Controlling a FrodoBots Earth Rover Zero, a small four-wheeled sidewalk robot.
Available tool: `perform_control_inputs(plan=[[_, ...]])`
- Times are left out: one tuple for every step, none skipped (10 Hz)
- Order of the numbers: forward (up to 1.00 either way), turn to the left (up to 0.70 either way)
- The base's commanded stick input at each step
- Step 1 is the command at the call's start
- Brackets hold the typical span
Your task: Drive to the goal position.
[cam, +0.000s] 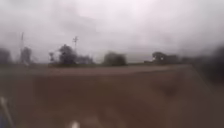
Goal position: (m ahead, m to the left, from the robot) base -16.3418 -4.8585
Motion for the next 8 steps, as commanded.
perform_control_inputs(plan=[[0.00, 0.00], [0.00, 0.00], [0.00, 0.00], [0.00, 0.00], [0.00, 0.00], [0.00, 0.00], [0.00, 0.00], [0.00, 0.00]])
